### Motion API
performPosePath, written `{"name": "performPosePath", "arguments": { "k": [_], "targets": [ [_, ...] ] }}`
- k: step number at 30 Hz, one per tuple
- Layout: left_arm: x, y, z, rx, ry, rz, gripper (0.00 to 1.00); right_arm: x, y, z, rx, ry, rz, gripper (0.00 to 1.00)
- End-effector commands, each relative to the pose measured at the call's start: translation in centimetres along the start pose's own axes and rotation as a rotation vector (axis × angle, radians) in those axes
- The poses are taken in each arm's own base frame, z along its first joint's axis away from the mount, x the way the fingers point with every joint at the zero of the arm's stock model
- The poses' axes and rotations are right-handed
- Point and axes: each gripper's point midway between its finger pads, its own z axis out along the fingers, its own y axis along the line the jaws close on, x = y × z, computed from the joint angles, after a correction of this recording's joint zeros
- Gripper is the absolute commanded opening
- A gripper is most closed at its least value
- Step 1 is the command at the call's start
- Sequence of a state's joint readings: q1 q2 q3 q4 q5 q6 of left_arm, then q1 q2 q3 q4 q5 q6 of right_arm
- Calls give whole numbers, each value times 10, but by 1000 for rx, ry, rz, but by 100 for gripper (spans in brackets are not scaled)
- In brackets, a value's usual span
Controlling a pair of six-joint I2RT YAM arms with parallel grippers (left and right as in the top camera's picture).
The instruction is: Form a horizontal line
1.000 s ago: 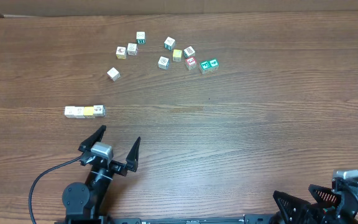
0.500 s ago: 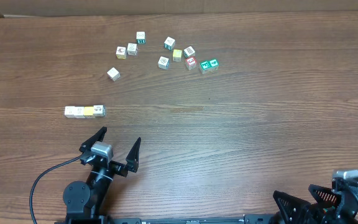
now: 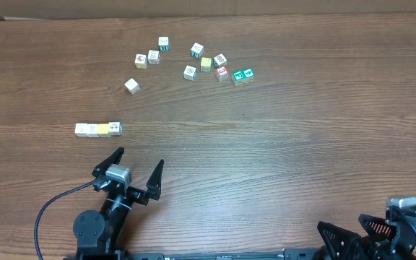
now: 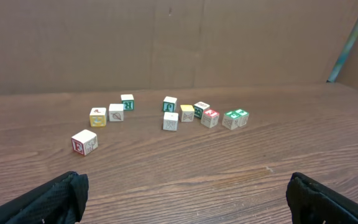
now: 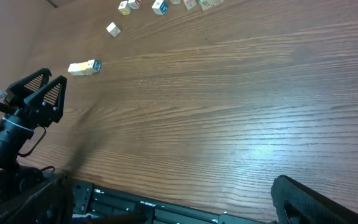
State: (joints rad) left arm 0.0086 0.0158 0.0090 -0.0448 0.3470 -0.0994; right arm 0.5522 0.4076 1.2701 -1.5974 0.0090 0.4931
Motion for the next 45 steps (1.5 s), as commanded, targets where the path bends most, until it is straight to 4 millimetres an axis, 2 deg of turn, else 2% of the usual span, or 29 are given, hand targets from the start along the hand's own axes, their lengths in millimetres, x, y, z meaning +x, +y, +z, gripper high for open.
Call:
{"name": "performPosePath", "arguments": {
  "k": [1, 3, 6, 8, 10, 17, 19, 23, 28, 33, 45],
  "targets": [
    [0, 3, 0, -14, -5, -12, 100, -5, -5, -2, 28, -31, -13, 100],
    [0, 3, 0, -14, -5, -12, 99, -18, -5, -2, 37, -89, -11, 100],
    [0, 3, 0, -14, -5, -12, 99, -48, 0, 2, 50, -217, -67, 100],
    [0, 3, 0, -14, -5, -12, 100, -64, 4, 14, 68, -279, -169, 100],
    [0, 3, 0, -14, -5, -12, 100, -75, 1, 35, 106, -319, -256, 100],
    [0, 3, 0, -14, -5, -12, 100, -76, -26, 128, 128, -357, -396, 100],
    [0, 3, 0, -14, -5, -12, 100, -72, -32, 149, 107, -402, -400, 100],
    [0, 3, 0, -14, -5, -12, 100, -58, -37, 176, 44, -496, -428, 100],
    [0, 3, 0, -14, -5, -12, 99, -40, -46, 190, 16, -566, -440, 100],
    [0, 3, 0, -14, -5, -12, 100, -32, -57, 195, 35, -599, -435, 100],
    [0, 3, 0, -14, -5, -12, 100, -37, -61, 192, 59, -632, -430, 100]
  ]
}}
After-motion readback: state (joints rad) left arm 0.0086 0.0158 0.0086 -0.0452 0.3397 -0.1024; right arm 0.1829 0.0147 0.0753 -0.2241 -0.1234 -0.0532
